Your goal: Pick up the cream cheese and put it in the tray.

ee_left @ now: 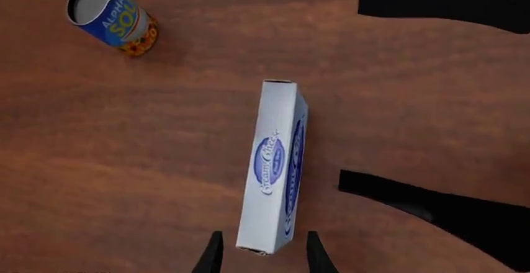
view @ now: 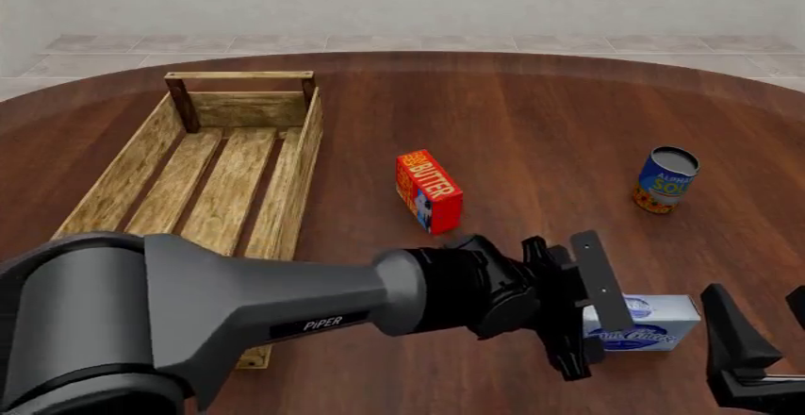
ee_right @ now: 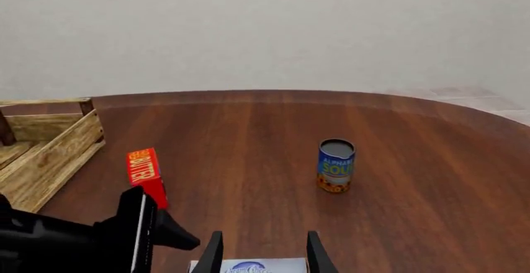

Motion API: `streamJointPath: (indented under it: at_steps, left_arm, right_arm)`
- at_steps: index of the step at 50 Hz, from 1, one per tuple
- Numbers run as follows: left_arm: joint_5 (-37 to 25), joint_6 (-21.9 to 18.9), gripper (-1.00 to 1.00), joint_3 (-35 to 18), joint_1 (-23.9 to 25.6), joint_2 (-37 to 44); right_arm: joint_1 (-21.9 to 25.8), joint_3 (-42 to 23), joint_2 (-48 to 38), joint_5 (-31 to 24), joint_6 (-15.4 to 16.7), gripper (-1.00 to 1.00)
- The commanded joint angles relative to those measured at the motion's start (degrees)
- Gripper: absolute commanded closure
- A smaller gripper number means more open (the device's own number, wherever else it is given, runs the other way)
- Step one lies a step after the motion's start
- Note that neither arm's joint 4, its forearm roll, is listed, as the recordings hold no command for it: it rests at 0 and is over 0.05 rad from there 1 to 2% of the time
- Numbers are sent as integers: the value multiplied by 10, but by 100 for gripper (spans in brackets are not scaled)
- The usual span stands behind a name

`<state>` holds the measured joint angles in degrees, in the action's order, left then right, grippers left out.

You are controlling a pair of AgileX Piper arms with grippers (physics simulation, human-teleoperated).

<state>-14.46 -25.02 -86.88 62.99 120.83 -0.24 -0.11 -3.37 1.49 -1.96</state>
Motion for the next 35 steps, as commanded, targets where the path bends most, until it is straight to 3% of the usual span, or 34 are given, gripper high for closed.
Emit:
streamJointPath:
  at_steps: [1, 35]
  left_arm:
    - [3, 2, -100, -5, -1, 10]
    - [-15, -11, -100, -24, -3, 29]
  right_arm:
    - [0, 0, -3, 2, -1, -100]
    - [0, 0, -8, 5, -4, -100]
